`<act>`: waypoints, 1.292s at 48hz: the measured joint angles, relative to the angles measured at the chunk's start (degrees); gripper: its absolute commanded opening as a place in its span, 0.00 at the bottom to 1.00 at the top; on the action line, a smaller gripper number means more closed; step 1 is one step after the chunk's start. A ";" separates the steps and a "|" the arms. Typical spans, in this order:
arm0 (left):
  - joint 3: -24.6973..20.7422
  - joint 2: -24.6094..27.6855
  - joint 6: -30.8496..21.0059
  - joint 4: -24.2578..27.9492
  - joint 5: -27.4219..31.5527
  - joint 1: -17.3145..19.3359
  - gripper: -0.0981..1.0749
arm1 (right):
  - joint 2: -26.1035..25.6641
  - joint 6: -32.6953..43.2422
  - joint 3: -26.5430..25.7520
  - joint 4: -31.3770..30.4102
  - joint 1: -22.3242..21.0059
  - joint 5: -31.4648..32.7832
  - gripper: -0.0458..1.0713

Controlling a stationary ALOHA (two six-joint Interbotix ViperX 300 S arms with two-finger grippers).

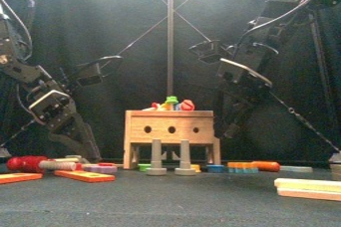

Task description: Grab purple gear

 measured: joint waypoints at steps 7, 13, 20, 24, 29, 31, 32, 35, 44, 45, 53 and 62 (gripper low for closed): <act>-1.49 2.55 -0.18 -0.09 0.53 0.00 0.92 | 0.00 0.09 0.09 0.00 -0.09 -0.09 0.81; -2.55 4.04 0.18 -0.09 1.23 0.00 0.92 | 0.00 0.09 0.00 0.00 -0.18 -0.09 0.81; -3.43 5.19 0.18 0.18 1.93 0.00 0.92 | 0.09 0.09 0.35 0.00 -0.18 -0.18 0.81; -3.78 5.45 0.18 0.44 2.46 0.00 0.91 | 0.18 0.09 0.53 0.00 -0.18 -0.09 0.81; -3.87 5.36 0.18 0.62 3.08 0.00 0.91 | 0.35 0.00 0.70 0.09 -0.18 -0.09 0.81; -3.87 5.27 0.18 0.62 3.16 0.00 0.91 | 0.44 0.09 0.70 0.00 -0.26 -0.18 0.81; -3.96 5.19 0.09 0.62 3.25 -0.09 0.91 | 0.53 0.09 0.70 0.09 -0.18 -0.18 0.81; -3.96 5.01 0.09 0.79 3.34 -0.18 0.91 | 0.62 0.09 0.62 0.09 -0.26 -0.09 0.81; -3.96 4.66 0.09 1.14 3.52 -0.44 0.91 | 0.62 0.09 0.70 0.09 -0.26 -0.09 0.81; -3.96 4.66 0.09 1.23 3.43 -0.44 0.91 | 0.62 0.09 0.70 0.09 -0.18 -0.09 0.81; -3.96 4.31 0.09 1.23 3.69 -0.53 0.90 | 0.62 0.00 0.79 0.18 -0.18 0.09 0.81; -3.96 4.22 0.09 1.32 3.69 -0.53 0.84 | 0.62 0.09 0.88 0.09 -0.18 0.18 0.81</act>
